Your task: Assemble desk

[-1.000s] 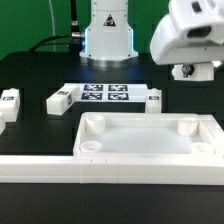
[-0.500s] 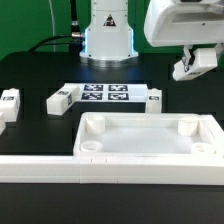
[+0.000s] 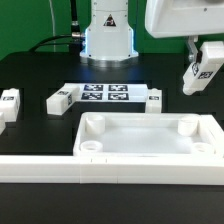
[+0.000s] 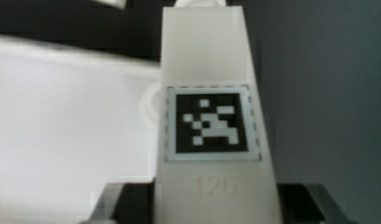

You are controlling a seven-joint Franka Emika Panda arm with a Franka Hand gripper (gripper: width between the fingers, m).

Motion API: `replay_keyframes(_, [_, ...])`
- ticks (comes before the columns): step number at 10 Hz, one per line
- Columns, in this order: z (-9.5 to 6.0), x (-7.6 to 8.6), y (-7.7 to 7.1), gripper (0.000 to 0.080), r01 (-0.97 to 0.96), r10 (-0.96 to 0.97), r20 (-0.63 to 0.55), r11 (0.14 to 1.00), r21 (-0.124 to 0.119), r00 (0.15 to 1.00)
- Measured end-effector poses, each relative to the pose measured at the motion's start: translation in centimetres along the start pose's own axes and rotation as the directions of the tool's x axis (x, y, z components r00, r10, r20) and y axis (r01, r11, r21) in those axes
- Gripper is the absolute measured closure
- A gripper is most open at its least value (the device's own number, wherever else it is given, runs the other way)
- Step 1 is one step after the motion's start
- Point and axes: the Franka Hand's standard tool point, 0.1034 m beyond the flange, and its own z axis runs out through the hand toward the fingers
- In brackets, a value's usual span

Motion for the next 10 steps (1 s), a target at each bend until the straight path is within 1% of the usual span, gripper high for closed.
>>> replay_keyframes(1, [-0.3,1.0,0.0,0.0509,0.0,0.001,-0.086,1.0,0.004,0.996])
replay_keyframes(2, [0.0,0.9,-0.1,0.0509,0.004,-0.003,-0.165,1.0,0.008,0.986])
replay_keyframes(3, [0.2,0.7,-0.2,0.0509,0.006,-0.004,-0.221,1.0,0.01,0.975])
replay_keyframes(4, [0.1,1.0,-0.2,0.0509,0.008,-0.004,-0.278,1.0,0.013,0.961])
replay_keyframes(5, [0.0,1.2,-0.3,0.0509,0.011,-0.004,-0.364,1.0,0.018,0.931])
replay_keyframes(6, [0.2,1.0,-0.2,0.0509,0.019,-0.01,-0.409,1.0,0.018,0.913])
replay_keyframes(7, [0.3,1.8,0.4,0.0509,0.054,-0.051,-0.401,0.999,-0.003,0.915])
replay_keyframes(8, [-0.4,3.4,1.4,0.0509,0.076,-0.078,-0.406,0.997,-0.021,0.911])
replay_keyframes(9, [-0.8,4.8,2.2,0.0509,0.081,-0.086,-0.412,0.996,-0.029,0.907])
replay_keyframes(10, [-0.9,5.2,2.3,0.0509,0.081,-0.085,-0.412,0.996,-0.029,0.907])
